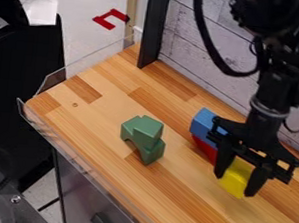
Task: Put the yellow block the the right side of the table
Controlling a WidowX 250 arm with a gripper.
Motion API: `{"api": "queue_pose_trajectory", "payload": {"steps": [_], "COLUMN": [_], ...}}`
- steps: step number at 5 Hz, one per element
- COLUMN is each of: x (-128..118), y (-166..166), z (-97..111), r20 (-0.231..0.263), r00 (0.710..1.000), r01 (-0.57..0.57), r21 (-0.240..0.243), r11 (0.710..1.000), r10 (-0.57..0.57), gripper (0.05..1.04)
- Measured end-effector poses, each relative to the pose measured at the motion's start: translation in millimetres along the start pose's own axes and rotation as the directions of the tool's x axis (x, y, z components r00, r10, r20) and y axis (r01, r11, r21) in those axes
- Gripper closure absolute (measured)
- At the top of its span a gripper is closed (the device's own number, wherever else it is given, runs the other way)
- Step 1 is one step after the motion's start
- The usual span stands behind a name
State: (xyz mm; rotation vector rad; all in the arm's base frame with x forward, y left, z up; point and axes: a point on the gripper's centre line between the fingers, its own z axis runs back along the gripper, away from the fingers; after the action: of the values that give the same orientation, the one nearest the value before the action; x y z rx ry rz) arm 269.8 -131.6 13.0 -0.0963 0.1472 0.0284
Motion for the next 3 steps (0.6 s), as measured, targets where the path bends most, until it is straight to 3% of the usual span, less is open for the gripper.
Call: {"api": "queue_pose_trajectory", "payload": {"steps": [3], "x": [4], "y": [-19], "z": [-27], "r20": [0.001], "r00": [1.0], "r01": [0.019], "r21": [-0.018], "r11": [1.0], "r10": [-0.019], "gripper": [0.504]}}
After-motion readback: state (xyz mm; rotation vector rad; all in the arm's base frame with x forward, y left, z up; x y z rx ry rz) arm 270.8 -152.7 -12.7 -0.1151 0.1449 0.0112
